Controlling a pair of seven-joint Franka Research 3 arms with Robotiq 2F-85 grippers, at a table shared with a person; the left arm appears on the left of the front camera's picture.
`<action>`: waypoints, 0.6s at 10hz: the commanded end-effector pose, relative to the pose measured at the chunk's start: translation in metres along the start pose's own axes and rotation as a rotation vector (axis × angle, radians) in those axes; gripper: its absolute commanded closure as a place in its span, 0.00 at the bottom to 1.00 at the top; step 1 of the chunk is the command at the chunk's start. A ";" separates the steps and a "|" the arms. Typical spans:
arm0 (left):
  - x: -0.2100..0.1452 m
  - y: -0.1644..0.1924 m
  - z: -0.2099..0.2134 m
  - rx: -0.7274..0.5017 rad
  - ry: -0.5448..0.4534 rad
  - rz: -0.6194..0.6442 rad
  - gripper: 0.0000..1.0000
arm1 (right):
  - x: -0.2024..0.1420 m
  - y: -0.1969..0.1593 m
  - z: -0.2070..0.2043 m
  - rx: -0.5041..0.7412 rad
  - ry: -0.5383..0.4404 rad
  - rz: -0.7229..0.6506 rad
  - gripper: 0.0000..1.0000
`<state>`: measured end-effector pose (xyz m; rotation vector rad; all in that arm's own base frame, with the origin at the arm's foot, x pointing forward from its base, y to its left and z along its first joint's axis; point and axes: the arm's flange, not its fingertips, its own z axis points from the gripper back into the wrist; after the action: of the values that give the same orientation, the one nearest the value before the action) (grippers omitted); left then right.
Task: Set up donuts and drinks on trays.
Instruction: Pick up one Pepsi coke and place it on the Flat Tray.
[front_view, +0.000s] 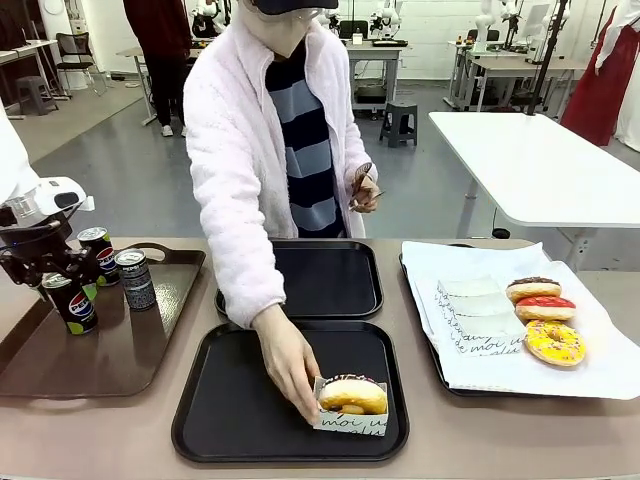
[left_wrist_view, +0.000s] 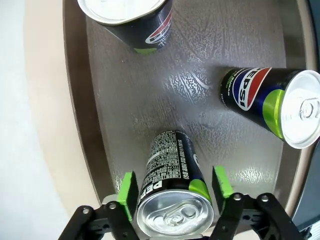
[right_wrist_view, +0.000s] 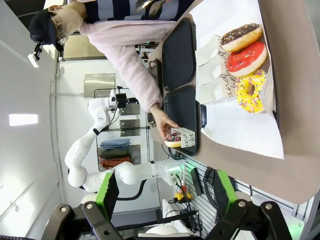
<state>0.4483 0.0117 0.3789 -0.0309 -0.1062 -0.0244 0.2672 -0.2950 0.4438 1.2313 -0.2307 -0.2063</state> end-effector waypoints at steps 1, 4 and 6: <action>0.005 -0.002 0.000 0.021 -0.018 0.009 1.00 | -0.001 -0.001 0.001 0.012 0.003 0.000 0.00; 0.005 -0.001 0.001 0.009 -0.020 0.000 0.91 | -0.001 -0.001 0.001 0.012 0.003 0.000 0.00; 0.000 -0.002 0.015 -0.003 -0.010 0.008 1.00 | -0.001 -0.001 0.001 0.012 0.003 0.000 0.00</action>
<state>0.4485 0.0120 0.3811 -0.0311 -0.1127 -0.0237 0.2672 -0.2950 0.4438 1.2313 -0.2307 -0.2063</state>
